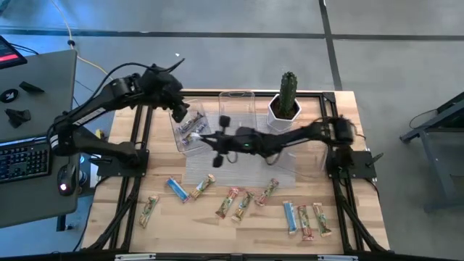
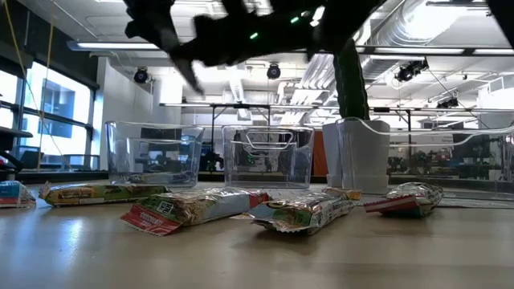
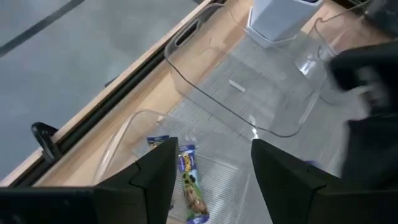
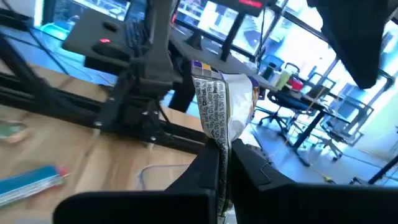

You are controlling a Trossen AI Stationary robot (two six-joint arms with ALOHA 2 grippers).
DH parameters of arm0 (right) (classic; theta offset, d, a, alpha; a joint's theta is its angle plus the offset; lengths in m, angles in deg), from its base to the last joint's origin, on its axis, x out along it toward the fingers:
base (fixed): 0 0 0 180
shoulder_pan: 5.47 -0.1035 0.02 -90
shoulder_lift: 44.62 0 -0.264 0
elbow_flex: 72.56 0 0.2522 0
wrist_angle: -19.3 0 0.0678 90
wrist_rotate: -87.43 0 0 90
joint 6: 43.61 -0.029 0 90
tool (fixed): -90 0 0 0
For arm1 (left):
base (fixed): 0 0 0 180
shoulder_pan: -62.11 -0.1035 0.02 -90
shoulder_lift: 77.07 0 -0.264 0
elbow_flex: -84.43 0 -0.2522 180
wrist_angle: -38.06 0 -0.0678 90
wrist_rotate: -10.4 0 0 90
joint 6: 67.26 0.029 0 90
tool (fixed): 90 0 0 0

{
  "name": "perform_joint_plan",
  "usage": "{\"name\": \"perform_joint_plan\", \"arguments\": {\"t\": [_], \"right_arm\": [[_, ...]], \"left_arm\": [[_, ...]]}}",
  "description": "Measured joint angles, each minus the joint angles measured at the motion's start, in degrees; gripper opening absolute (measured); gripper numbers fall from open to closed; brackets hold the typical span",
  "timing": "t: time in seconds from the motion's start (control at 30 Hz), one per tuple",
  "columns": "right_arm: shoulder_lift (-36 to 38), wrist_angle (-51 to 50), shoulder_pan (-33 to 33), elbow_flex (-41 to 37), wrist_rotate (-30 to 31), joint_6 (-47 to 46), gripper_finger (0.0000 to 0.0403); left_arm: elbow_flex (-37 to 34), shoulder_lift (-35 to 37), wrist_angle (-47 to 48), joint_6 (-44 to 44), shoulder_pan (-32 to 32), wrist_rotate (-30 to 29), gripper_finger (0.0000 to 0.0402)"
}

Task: Pick and place Granola Bars by type
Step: Put the blue granola bar into the left bin

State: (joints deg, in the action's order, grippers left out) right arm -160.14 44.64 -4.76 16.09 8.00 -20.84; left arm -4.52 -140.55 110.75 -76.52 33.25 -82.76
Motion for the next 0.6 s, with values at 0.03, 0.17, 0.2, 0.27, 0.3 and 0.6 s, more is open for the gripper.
{"name": "perform_joint_plan", "arguments": {"t": [0.03,0.17,0.2,0.27,0.3,0.6], "right_arm": [[-1.8,-0.8,0.5,2.0,0.7,-0.8,0.0006],[-7.7,-7.6,2.0,8.8,3.2,-2.8,0.0010],[-8.8,-10.0,2.4,10.1,3.4,-1.6,0.0010],[-10.3,-15.7,3.0,12.6,3.3,1.4,0.0010],[-11.0,-18.4,3.3,13.9,2.8,2.4,0.0010],[-12.7,-25.0,3.4,16.2,0.8,3.4,0.0018]], "left_arm": [[-0.1,0.4,0.3,0.0,0.0,0.0,0.0200],[-0.1,1.2,1.9,-0.1,0.0,0.0,0.0200],[-0.1,1.1,2.3,-0.2,0.0,0.0,0.0200],[-0.1,1.0,3.2,-0.2,0.0,0.0,0.0200],[-0.1,1.0,3.4,-0.2,0.0,0.0,0.0200],[-0.1,1.0,3.3,-0.2,0.0,-0.2,0.0200]]}}
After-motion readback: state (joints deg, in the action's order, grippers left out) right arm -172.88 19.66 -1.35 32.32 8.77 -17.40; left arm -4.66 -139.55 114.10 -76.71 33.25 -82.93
